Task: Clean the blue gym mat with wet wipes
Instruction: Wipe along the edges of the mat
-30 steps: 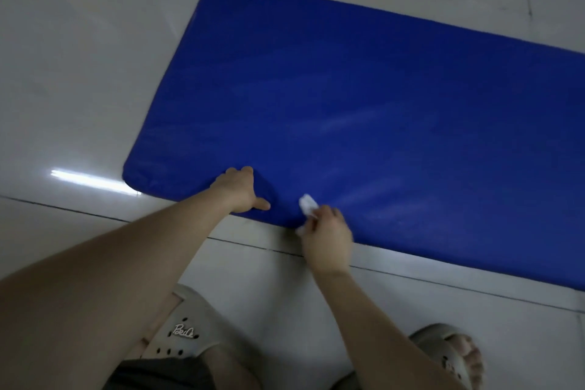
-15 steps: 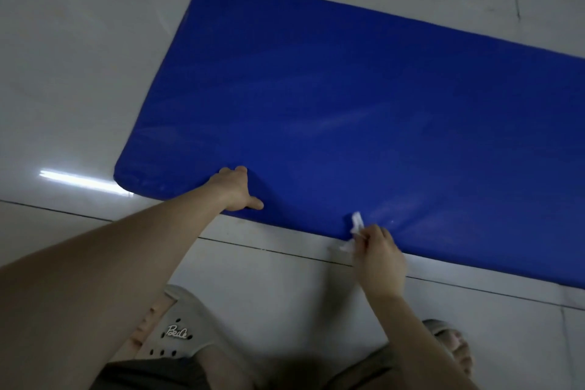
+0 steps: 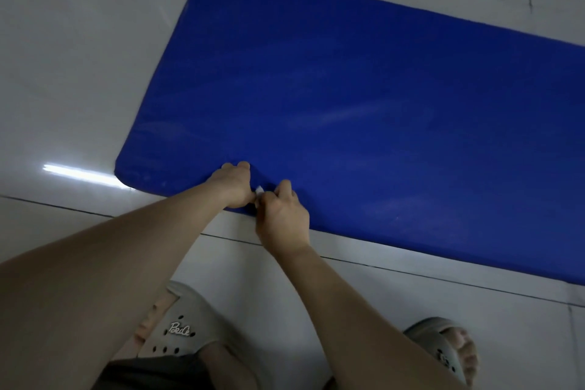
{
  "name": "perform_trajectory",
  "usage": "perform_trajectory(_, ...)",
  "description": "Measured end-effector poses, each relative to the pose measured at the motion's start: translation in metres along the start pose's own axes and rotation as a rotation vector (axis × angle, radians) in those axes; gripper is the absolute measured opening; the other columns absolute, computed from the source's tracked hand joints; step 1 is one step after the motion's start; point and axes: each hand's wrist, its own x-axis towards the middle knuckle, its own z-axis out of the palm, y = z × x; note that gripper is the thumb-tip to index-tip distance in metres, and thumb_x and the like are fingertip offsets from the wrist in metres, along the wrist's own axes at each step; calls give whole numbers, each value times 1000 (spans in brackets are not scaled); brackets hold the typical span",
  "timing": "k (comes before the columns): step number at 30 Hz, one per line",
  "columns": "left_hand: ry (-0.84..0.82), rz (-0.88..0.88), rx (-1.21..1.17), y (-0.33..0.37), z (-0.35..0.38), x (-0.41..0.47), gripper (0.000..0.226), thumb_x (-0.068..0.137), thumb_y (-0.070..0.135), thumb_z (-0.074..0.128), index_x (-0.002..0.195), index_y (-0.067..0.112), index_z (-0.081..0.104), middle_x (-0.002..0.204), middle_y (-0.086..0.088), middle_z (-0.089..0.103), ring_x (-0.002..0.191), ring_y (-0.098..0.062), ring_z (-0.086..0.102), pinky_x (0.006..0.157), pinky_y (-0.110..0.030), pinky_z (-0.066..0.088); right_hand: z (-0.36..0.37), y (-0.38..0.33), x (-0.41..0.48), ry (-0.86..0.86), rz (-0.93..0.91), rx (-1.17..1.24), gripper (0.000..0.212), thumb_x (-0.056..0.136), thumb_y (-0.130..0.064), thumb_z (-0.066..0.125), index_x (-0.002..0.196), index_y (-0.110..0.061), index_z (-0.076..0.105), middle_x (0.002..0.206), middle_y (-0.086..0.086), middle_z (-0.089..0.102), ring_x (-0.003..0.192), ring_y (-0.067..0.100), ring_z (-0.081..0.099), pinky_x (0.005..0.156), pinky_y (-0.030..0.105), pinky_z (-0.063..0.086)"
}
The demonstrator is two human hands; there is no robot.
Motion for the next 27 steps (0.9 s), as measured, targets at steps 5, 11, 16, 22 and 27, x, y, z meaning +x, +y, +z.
perform_trajectory(5,-31,-8,10,1,-3,-2,75,87,55,70,139,13,36,135,-17,43,112,-33,53,88,-43,50,-13,19,3,11,-151,-59,7,85,-14,76,84,-16,69,88,6,51,67,22,50,44,28,35)
perform_trajectory(11,-54,-3,28,2,-7,-3,88,80,63,74,141,13,36,140,-16,42,119,-34,51,97,-45,51,-29,56,-4,-127,-70,-71,15,97,-24,59,104,-12,54,95,6,60,81,26,62,61,32,41)
perform_trajectory(16,-55,-8,14,1,-7,-4,84,80,61,76,139,13,38,139,-14,44,115,-31,53,92,-42,52,-37,72,-9,-163,47,-43,21,100,-34,57,98,-14,52,93,5,62,74,20,56,63,29,39)
perform_trajectory(22,-42,-10,37,2,-6,-3,75,86,57,72,134,10,39,135,-17,46,111,-34,55,87,-42,51,-11,20,-1,-69,-118,7,6,95,-12,65,92,-7,63,89,17,67,68,33,65,55,32,43)
perform_trajectory(27,-50,10,41,0,-9,-4,83,81,63,74,137,13,39,136,-14,46,112,-31,54,91,-43,52,-17,52,-9,-99,2,-85,10,99,-20,54,96,-12,59,92,7,64,75,26,62,59,31,36)
